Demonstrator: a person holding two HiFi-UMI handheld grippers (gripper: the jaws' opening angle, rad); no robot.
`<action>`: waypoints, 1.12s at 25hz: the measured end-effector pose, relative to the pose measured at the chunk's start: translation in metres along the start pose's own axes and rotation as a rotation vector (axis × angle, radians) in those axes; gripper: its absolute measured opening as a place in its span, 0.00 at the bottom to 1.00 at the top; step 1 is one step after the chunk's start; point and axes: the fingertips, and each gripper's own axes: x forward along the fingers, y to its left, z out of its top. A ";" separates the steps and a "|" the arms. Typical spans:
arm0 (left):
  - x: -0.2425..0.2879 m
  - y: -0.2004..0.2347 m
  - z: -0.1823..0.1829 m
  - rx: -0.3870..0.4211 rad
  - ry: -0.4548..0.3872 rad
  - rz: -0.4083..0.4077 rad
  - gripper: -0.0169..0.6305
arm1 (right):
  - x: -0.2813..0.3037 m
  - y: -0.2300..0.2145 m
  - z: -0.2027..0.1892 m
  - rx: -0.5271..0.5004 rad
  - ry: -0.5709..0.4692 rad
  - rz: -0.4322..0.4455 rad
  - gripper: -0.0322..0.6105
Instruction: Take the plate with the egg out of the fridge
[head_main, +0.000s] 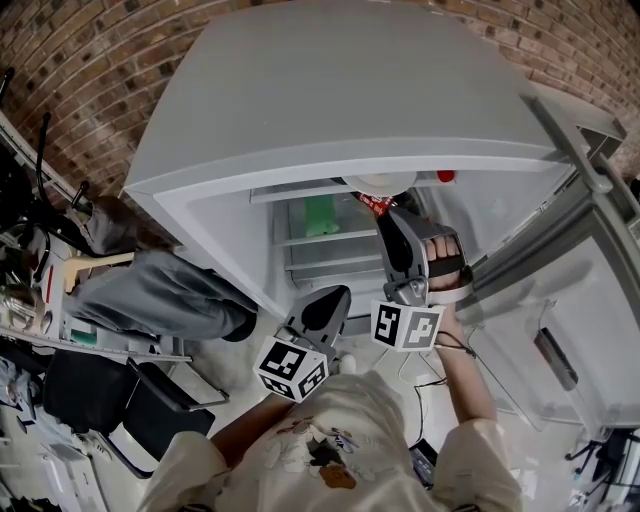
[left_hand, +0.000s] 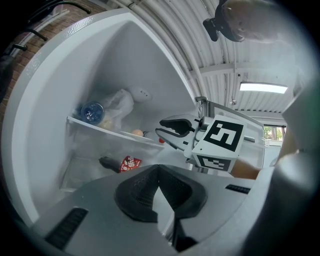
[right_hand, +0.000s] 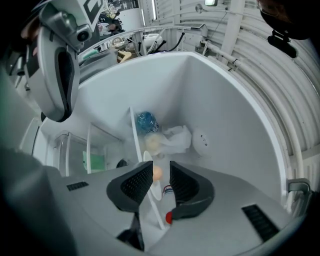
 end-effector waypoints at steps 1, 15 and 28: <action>0.000 0.001 0.000 0.000 0.000 0.002 0.04 | 0.002 0.001 -0.001 -0.006 0.004 0.001 0.19; 0.004 0.009 0.006 0.014 -0.009 0.017 0.04 | 0.025 0.013 -0.016 -0.045 0.068 0.049 0.19; 0.008 0.015 0.007 0.009 -0.008 0.027 0.04 | 0.051 0.023 -0.032 -0.110 0.102 0.068 0.19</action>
